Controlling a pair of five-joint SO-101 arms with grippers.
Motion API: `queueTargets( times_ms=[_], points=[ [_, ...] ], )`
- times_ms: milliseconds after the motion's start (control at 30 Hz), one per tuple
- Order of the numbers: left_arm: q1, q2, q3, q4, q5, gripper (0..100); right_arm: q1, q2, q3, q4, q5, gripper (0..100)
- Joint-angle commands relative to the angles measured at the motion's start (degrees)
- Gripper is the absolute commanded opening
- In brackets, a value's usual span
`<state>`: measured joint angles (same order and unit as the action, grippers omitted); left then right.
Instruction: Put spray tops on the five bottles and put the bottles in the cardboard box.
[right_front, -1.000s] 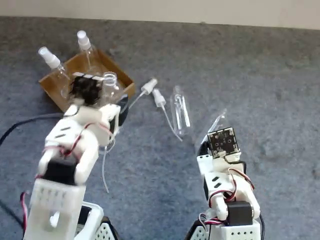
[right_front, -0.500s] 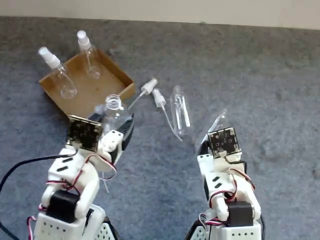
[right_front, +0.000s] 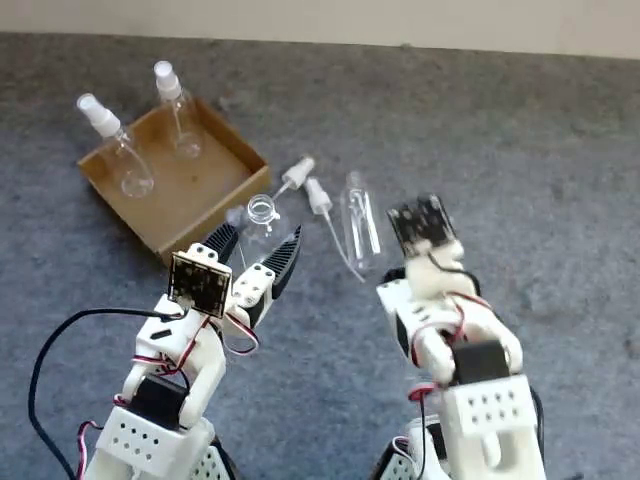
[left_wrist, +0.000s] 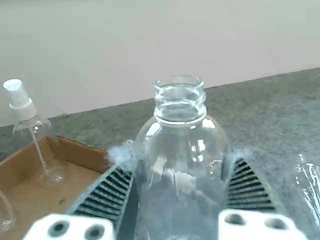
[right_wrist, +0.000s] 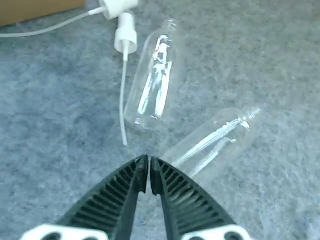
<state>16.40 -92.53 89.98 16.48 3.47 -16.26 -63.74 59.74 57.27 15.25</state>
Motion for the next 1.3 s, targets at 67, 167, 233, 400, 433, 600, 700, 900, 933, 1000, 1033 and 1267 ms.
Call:
queueTargets(
  times_ms=[67,167,233,400,433,600,700,900,933,1000,1033,1267],
  points=[
    [0.92,-2.86,0.04,-2.37,1.49,6,-3.56,12.35,-14.29,-0.31,0.44,1.4],
    [0.57,-8.66,2.24,-2.29,3.96,6,-4.44,20.35,-20.79,-0.04,0.44,1.4],
    [0.48,-12.35,4.26,-2.2,3.87,6,-5.67,25.8,-24.92,0.04,0.35,1.4],
    [0.4,-11.82,5.41,-2.29,4.04,6,-8.92,39.16,-35.56,0.13,0.44,1.4],
    [0.48,-11.74,5.49,-2.37,4.13,6,-9.27,41.98,-38.02,0.13,0.35,1.4],
    [0.31,-11.74,6.55,-2.64,4.22,6,-9.19,56.84,-51.91,2.15,0.26,1.5],
    [0.31,-11.74,7.08,-2.37,4.22,6,-9.27,65.63,-62.37,7.25,0.18,1.5],
    [0.31,-11.74,7.08,0.26,4.22,6,-9.27,82.95,-84.26,14.9,0.18,11.5],
    [0.31,-11.74,7.08,1.41,4.22,6,-9.27,85.76,-87.78,15.6,0.18,12.8],
    [-0.48,-11.74,7.08,2.73,4.22,6,-9.27,91.12,-94.37,16.66,0.26,13.2],
    [-1.63,-11.74,7.08,2.9,4.22,6,-9.36,93.76,-97.63,17.27,0.35,13.2],
    [-7.16,-11.65,7.08,2.9,4.04,6,-11.03,110.55,-118.2,24.22,0.44,13.5]
  ],
)
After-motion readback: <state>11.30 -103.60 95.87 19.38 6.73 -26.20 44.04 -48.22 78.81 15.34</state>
